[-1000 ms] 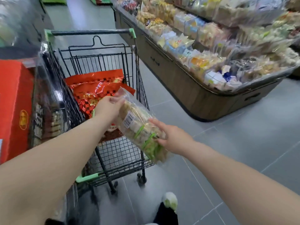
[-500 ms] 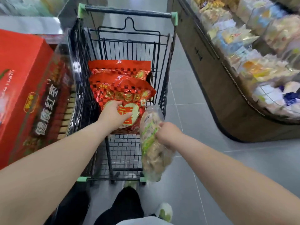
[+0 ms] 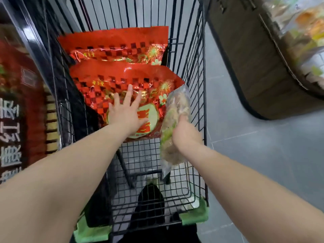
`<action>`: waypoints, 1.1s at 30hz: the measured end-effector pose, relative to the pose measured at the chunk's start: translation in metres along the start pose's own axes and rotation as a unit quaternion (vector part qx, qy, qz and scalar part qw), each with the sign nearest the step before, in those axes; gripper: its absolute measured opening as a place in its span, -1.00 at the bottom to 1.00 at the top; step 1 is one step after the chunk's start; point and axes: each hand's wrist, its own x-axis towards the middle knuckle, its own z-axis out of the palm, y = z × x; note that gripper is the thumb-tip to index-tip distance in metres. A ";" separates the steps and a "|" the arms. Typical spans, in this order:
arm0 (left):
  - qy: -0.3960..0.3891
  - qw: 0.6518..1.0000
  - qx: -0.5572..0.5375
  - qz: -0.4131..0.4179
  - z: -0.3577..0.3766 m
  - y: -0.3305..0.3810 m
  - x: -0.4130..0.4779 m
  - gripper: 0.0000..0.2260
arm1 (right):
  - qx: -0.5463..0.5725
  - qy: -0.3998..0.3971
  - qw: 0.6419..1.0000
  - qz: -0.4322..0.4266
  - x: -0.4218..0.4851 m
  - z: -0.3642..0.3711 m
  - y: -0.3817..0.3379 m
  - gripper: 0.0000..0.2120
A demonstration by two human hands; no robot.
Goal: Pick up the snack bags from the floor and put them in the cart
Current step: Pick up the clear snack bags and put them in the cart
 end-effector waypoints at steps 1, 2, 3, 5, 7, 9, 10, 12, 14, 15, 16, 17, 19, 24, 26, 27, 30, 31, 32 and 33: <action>-0.008 1.000 0.003 -0.008 0.005 -0.006 0.005 -0.16 | -0.013 0.006 1.000 0.001 0.004 0.002 -0.002 -0.37; -0.019 1.000 -0.003 -0.021 0.008 -0.012 0.010 -0.16 | -0.029 0.017 0.999 0.003 0.011 0.006 -0.006 -0.33; -0.026 0.999 -0.013 -0.035 0.013 -0.018 0.014 -0.17 | -0.047 0.033 0.998 0.000 0.019 0.010 -0.009 -0.31; -0.017 0.999 -0.019 -0.038 0.019 -0.025 0.016 -0.17 | -0.057 0.065 0.996 -0.019 0.035 0.013 -0.012 -0.29; 0.005 0.999 -0.019 -0.031 0.027 -0.029 0.019 -0.17 | -0.029 0.078 0.996 -0.042 0.059 0.018 -0.013 -0.29; 0.015 0.999 -0.012 -0.035 0.036 -0.031 0.022 -0.16 | 0.026 0.064 0.996 -0.055 0.089 0.028 -0.015 -0.31; 0.020 0.999 -0.010 -0.036 0.042 -0.032 0.023 -0.15 | 0.046 0.049 0.996 -0.060 0.103 0.036 -0.016 -0.32; 0.032 0.999 -0.012 -0.036 0.050 -0.033 0.026 -0.15 | 0.058 0.014 0.995 -0.081 0.123 0.052 -0.017 -0.27; 0.047 0.998 -0.017 -0.031 0.054 -0.036 0.028 -0.15 | 0.023 -0.014 0.995 -0.091 0.133 0.069 -0.016 -0.20; 0.054 0.998 -0.021 -0.030 0.055 -0.037 0.028 -0.15 | -0.008 -0.023 0.996 -0.087 0.137 0.077 -0.015 -0.16; 0.059 0.998 -0.025 -0.028 0.056 -0.037 0.028 -0.15 | -0.027 -0.027 0.996 -0.082 0.140 0.084 -0.014 -0.12; 0.064 0.997 -0.027 -0.026 0.057 -0.037 0.028 -0.15 | -0.031 -0.031 0.996 -0.077 0.142 0.088 -0.012 -0.09; 0.066 0.997 -0.025 -0.027 0.058 -0.036 0.027 -0.15 | -0.016 -0.044 0.996 -0.076 0.146 0.093 -0.011 -0.07; 0.044 0.998 -0.026 -0.031 0.051 -0.034 0.024 -0.16 | 0.098 -0.062 0.990 -0.082 0.138 0.074 -0.014 -0.25; 0.032 0.998 -0.036 -0.033 0.040 -0.033 0.020 -0.21 | 0.137 -0.056 0.985 -0.089 0.119 0.052 -0.015 -0.40; 0.034 0.998 -0.045 -0.031 0.032 -0.031 0.016 -0.26 | 0.142 -0.048 0.984 -0.091 0.108 0.040 -0.015 -0.45; 0.090 0.990 -0.106 -0.013 0.002 -0.016 -0.004 -0.43 | 0.160 -0.026 0.977 -0.136 0.072 0.005 -0.011 -0.55; 0.104 0.984 -0.141 -0.008 -0.007 -0.010 -0.013 -0.48 | 0.169 -0.026 0.973 -0.156 0.059 -0.004 -0.009 -0.58; 0.118 0.978 -0.172 -0.002 -0.020 -0.001 -0.026 -0.52 | 0.173 -0.023 0.969 -0.176 0.046 -0.018 -0.005 -0.61; 0.117 0.973 -0.197 0.001 -0.029 0.005 -0.035 -0.55 | 0.178 -0.022 0.966 -0.188 0.037 -0.026 -0.002 -0.64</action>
